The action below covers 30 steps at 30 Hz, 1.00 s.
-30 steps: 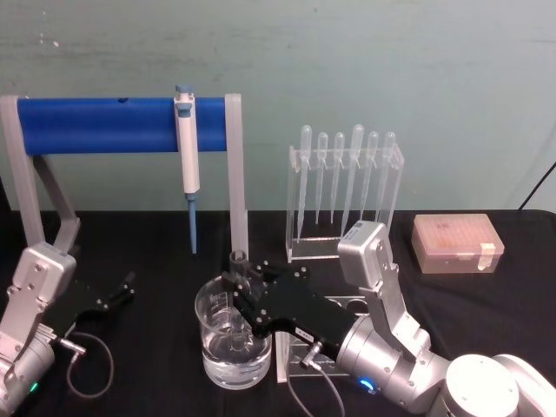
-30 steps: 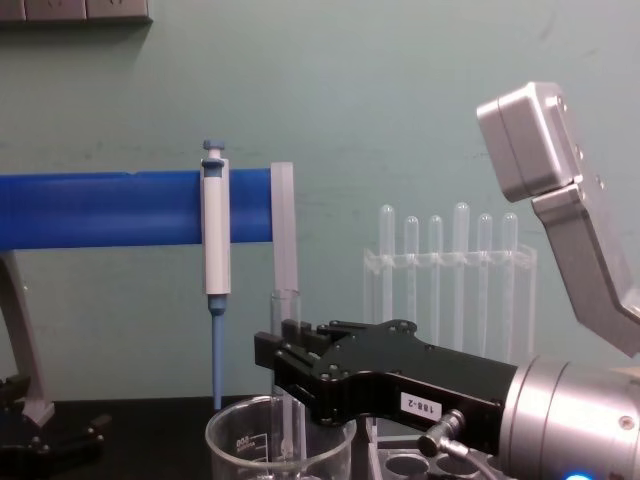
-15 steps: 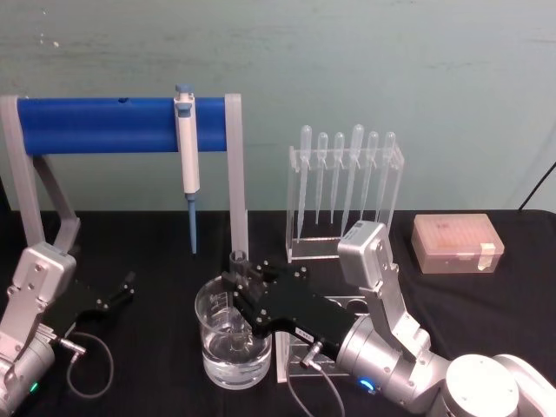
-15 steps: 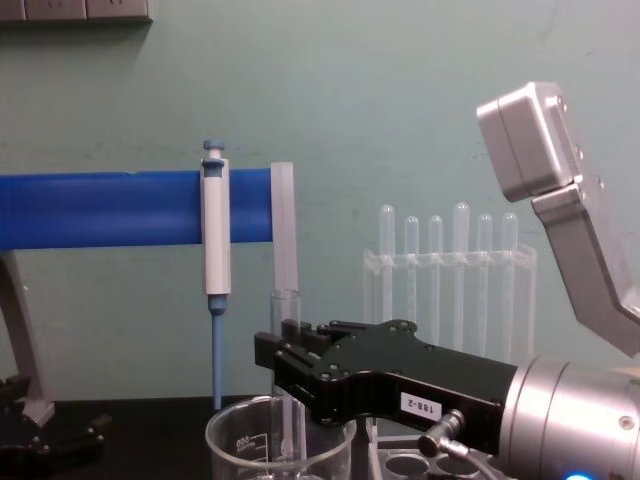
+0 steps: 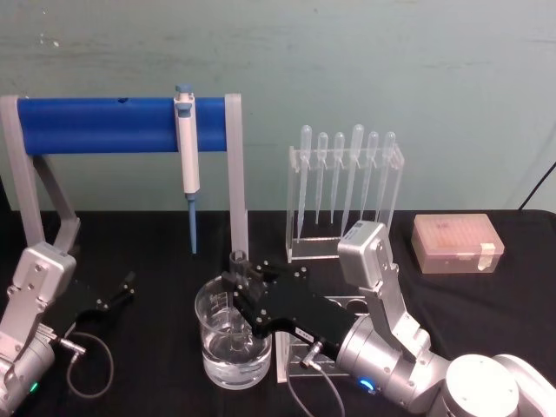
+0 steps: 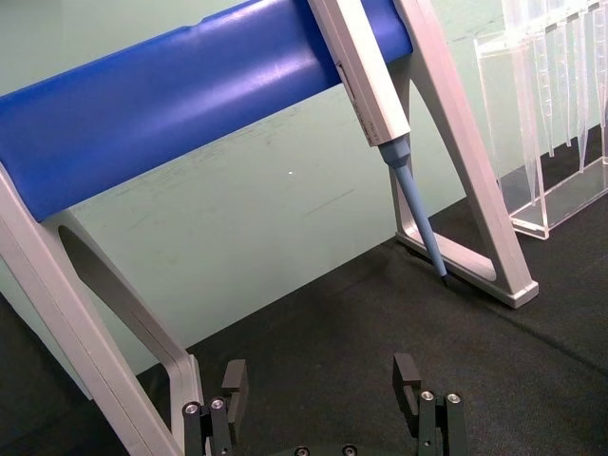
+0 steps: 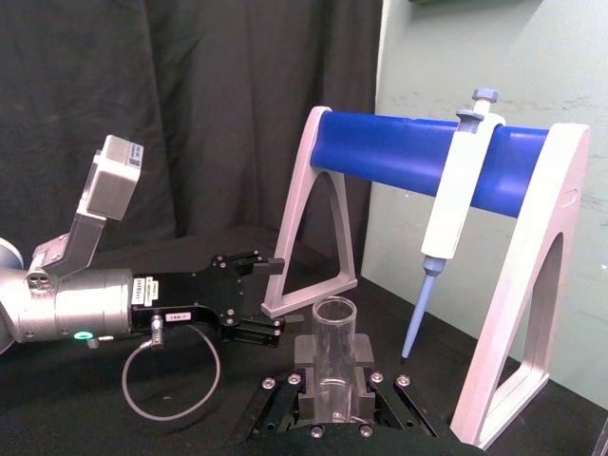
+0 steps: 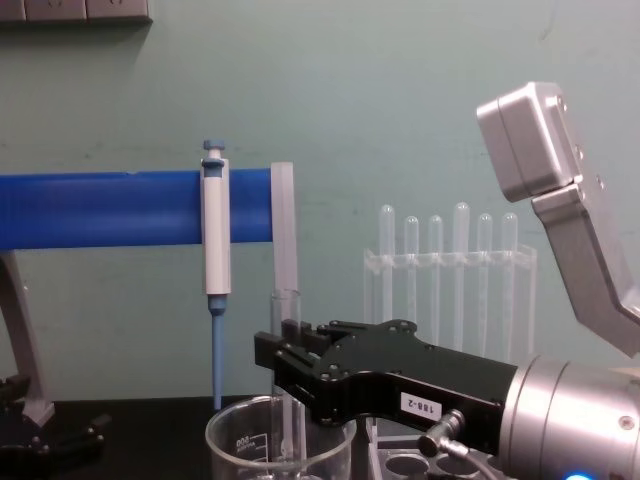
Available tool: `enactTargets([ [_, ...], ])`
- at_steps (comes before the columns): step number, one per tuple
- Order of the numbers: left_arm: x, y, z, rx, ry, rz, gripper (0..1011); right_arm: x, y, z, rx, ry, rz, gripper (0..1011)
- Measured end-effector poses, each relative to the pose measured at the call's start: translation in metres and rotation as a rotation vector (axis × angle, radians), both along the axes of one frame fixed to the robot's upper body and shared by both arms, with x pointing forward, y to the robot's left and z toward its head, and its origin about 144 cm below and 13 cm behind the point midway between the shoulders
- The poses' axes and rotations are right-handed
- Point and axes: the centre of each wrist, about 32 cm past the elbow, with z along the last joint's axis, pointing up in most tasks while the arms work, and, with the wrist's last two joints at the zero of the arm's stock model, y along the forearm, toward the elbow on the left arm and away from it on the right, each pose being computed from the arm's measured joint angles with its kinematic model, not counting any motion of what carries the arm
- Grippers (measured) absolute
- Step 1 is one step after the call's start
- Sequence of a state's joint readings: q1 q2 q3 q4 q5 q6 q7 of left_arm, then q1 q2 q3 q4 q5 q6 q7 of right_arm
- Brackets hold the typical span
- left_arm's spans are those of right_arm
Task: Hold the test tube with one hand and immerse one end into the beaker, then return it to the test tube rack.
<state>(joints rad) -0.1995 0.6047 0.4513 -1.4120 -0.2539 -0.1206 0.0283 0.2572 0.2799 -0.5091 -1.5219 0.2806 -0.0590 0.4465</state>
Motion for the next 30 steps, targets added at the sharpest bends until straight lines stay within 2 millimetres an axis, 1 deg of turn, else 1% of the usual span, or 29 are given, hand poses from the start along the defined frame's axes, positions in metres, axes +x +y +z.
enactTargets([
  [30,0.0,0.0,0.0,0.0,0.0,0.0,1000,0.0,0.0,0.0,0.0,0.0,0.0,224],
])
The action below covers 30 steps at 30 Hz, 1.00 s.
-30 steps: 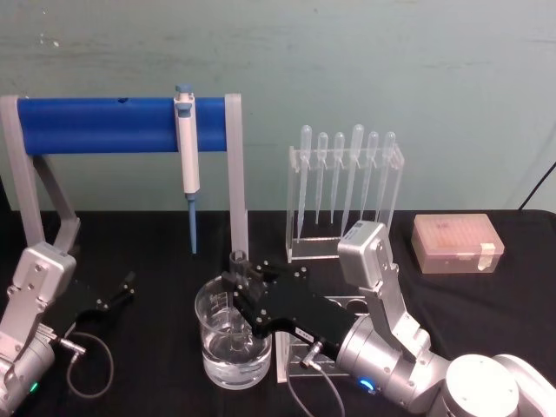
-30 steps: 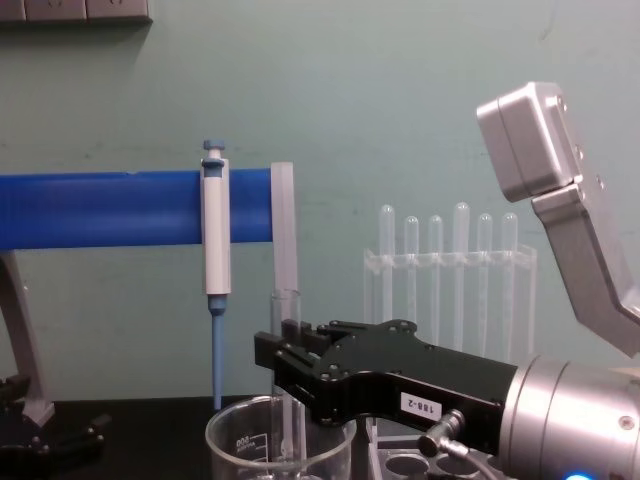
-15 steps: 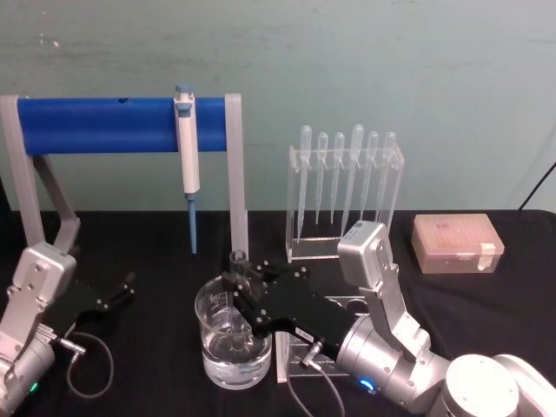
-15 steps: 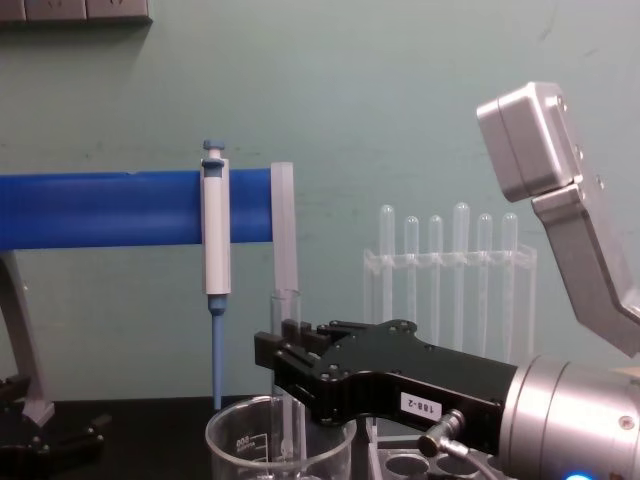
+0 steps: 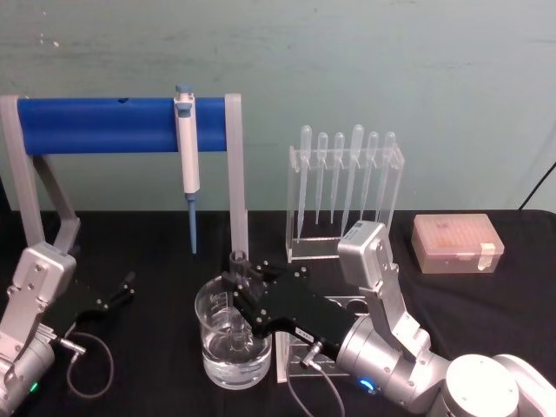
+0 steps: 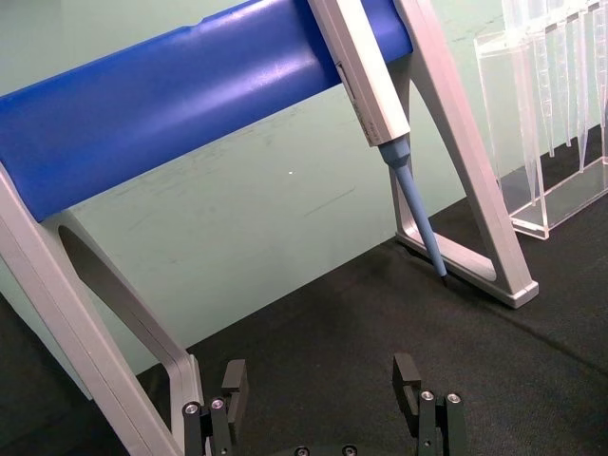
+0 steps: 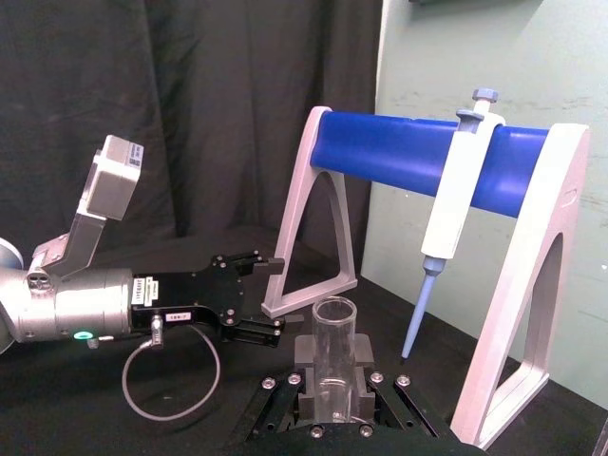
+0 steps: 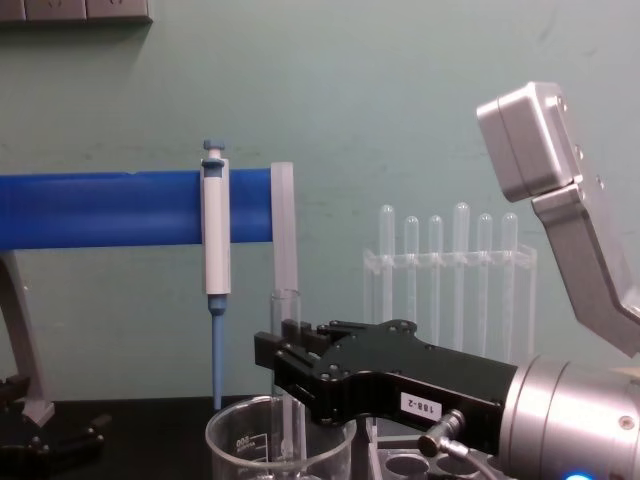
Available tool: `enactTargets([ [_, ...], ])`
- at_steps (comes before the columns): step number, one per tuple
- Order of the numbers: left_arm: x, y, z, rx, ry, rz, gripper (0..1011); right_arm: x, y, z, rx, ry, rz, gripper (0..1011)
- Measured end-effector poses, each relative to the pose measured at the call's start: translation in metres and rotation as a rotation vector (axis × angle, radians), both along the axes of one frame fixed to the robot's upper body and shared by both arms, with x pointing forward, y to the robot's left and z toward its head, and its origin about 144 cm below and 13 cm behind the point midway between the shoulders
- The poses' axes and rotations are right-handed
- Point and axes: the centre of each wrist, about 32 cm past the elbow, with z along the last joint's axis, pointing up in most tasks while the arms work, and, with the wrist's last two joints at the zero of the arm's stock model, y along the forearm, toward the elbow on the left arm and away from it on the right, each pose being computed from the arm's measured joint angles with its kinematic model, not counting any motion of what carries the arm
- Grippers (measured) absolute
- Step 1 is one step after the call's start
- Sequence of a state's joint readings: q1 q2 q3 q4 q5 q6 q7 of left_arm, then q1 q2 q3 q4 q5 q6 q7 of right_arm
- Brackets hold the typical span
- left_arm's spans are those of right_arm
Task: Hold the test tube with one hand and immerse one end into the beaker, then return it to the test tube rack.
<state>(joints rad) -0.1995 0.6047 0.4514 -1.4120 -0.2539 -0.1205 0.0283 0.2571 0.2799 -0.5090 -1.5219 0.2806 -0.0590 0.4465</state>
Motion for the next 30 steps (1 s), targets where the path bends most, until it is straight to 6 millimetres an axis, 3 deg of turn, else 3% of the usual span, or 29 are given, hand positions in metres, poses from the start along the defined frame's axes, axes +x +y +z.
enactTargets([
  [30,0.0,0.0,0.0,0.0,0.0,0.0,1000,0.0,0.0,0.0,0.0,0.0,0.0,224],
])
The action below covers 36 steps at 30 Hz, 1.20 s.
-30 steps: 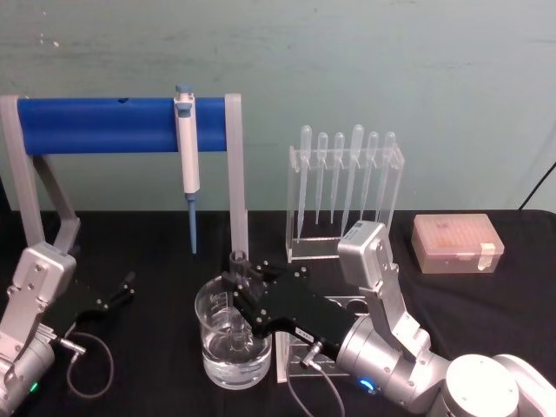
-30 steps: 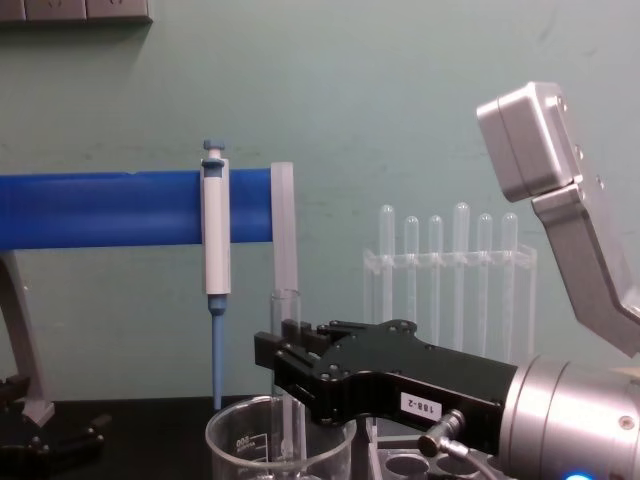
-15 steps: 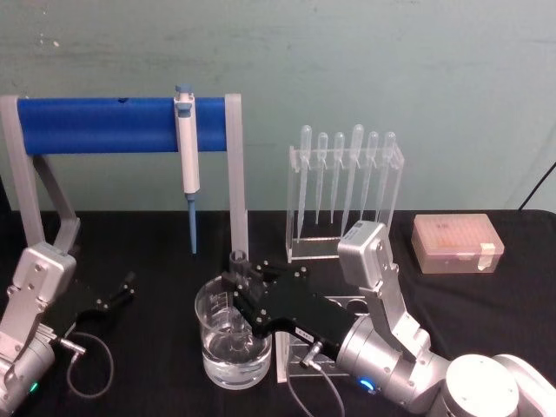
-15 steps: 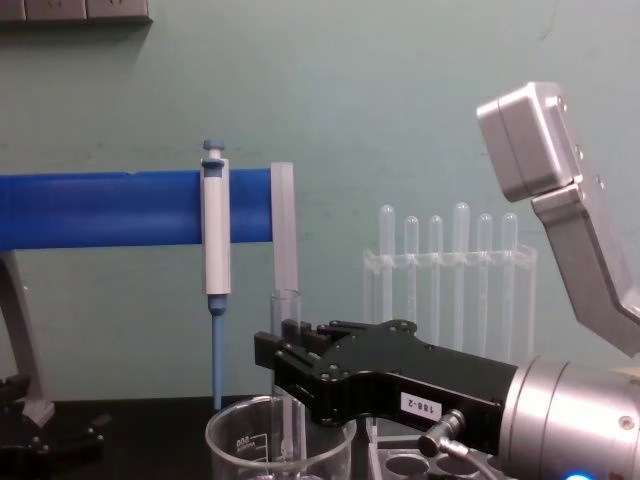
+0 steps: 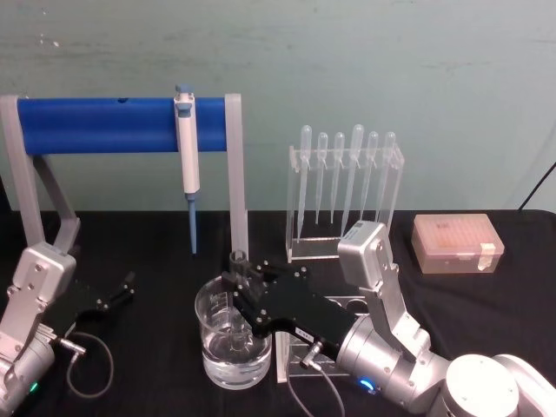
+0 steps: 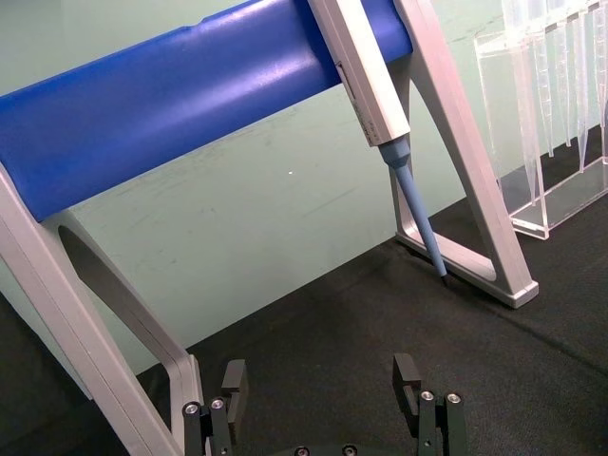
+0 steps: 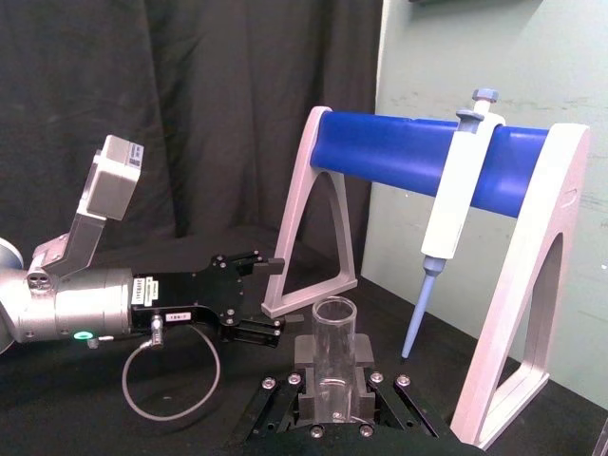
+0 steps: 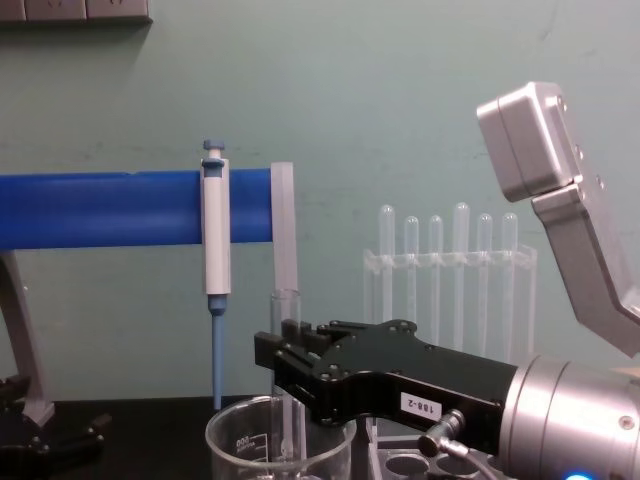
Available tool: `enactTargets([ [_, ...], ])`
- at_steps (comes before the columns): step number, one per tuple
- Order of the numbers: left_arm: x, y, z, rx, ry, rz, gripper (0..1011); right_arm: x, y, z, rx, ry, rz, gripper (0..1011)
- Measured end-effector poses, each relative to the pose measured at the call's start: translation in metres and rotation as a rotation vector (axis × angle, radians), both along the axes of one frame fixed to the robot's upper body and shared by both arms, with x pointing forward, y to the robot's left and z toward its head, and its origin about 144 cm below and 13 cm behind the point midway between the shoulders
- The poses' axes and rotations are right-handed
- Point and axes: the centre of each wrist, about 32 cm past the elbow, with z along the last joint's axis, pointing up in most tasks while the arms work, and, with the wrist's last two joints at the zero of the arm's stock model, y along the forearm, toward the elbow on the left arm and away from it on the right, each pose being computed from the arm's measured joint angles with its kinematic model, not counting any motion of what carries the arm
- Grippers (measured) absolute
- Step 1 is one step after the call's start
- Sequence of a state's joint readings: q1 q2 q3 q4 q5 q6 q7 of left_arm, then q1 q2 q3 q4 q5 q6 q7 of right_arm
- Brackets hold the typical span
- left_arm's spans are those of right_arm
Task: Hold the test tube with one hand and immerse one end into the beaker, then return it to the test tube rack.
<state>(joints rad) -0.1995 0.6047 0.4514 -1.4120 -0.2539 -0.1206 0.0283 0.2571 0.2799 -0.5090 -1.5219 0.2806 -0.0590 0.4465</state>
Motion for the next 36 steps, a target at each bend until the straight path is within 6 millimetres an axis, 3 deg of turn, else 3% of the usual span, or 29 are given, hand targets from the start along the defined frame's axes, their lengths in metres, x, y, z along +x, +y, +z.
enactTargets([
  [36,0.0,0.0,0.0,0.0,0.0,0.0,1000,0.0,0.0,0.0,0.0,0.0,0.0,224],
])
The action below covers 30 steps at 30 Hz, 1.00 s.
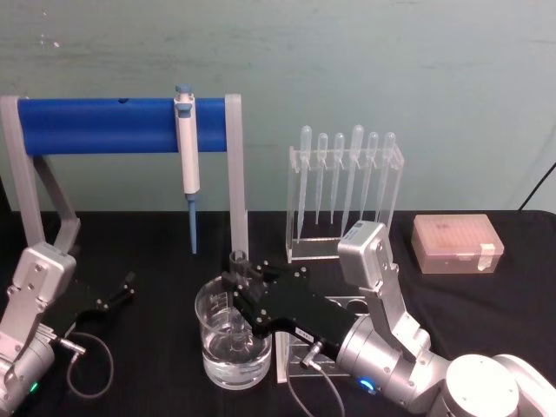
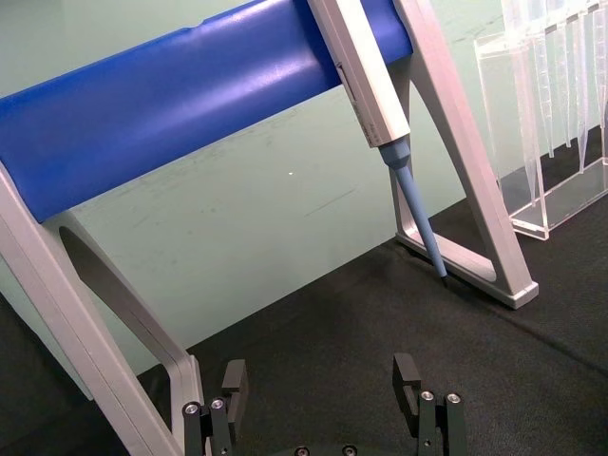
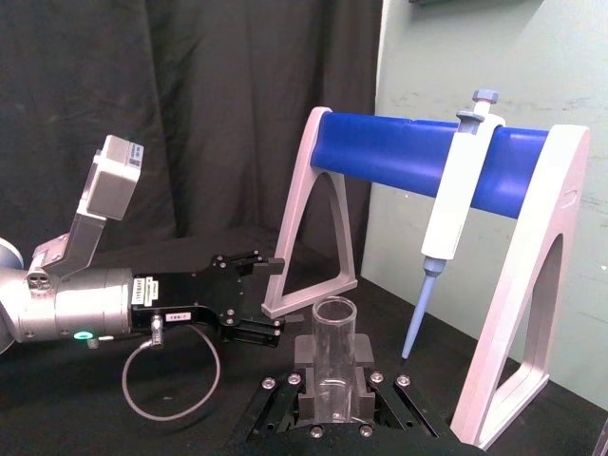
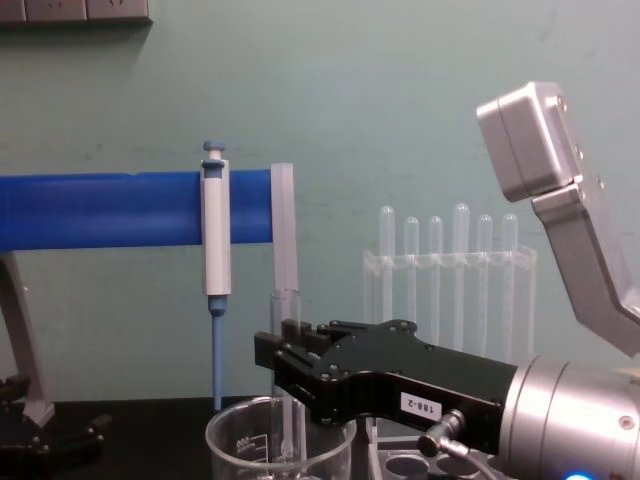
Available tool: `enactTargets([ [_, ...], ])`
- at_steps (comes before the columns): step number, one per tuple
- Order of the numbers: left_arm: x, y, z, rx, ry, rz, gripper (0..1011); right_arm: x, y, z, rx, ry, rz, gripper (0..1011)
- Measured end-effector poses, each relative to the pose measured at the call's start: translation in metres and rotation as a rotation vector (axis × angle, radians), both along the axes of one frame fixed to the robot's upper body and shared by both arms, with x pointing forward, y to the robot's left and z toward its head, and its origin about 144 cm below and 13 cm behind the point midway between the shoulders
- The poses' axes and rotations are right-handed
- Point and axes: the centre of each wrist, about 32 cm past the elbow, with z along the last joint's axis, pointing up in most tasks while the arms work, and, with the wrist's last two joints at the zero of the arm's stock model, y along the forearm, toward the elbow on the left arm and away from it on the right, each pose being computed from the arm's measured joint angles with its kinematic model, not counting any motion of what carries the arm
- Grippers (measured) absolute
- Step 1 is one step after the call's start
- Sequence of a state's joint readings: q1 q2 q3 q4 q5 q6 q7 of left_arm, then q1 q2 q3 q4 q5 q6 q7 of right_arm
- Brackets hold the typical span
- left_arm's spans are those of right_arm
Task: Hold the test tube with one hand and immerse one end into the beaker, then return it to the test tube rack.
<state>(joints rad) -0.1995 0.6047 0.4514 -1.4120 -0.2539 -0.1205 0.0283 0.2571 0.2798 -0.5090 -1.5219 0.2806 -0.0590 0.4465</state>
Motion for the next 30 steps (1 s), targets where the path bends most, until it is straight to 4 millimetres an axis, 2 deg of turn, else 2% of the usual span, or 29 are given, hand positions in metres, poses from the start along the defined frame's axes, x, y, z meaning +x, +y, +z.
enactTargets([
  [30,0.0,0.0,0.0,0.0,0.0,0.0,1000,0.0,0.0,0.0,0.0,0.0,0.0,224],
])
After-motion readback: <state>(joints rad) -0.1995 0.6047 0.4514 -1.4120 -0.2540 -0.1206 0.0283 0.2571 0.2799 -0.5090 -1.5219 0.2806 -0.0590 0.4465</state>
